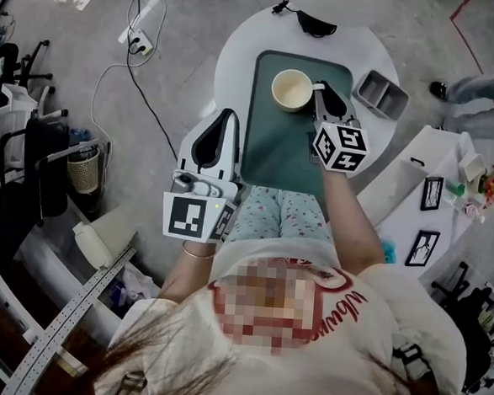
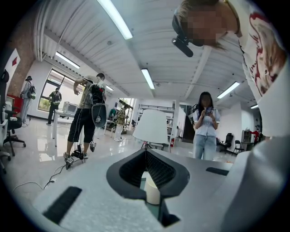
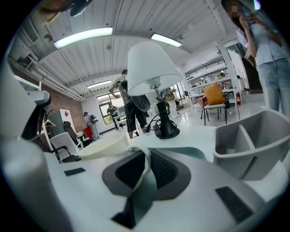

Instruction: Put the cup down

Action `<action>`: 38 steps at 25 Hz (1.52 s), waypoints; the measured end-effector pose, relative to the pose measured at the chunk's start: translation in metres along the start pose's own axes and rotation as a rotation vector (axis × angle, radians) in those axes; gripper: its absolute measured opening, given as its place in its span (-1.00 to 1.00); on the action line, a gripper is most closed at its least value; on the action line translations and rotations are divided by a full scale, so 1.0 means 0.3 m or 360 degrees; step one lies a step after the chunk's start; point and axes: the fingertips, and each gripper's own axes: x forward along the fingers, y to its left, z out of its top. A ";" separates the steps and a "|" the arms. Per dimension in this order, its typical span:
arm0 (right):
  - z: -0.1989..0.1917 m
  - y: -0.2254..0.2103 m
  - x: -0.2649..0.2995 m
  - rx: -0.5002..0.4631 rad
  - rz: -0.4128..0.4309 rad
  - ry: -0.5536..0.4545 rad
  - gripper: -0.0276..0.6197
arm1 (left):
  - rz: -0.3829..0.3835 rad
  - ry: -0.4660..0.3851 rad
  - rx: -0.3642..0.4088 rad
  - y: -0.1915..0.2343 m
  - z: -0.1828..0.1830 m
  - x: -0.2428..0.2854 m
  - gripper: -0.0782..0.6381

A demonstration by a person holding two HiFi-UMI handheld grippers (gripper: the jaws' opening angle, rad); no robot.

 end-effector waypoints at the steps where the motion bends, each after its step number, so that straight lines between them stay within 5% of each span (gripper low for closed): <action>1: -0.004 -0.001 -0.003 -0.0003 -0.0002 0.0003 -0.76 | 0.0000 0.0000 0.0000 -0.002 -0.001 -0.002 -0.74; 38: -0.019 0.040 -0.184 -0.0209 -0.0044 -0.0038 -0.76 | -0.0159 -0.0029 0.0002 -0.097 0.035 -0.029 -0.74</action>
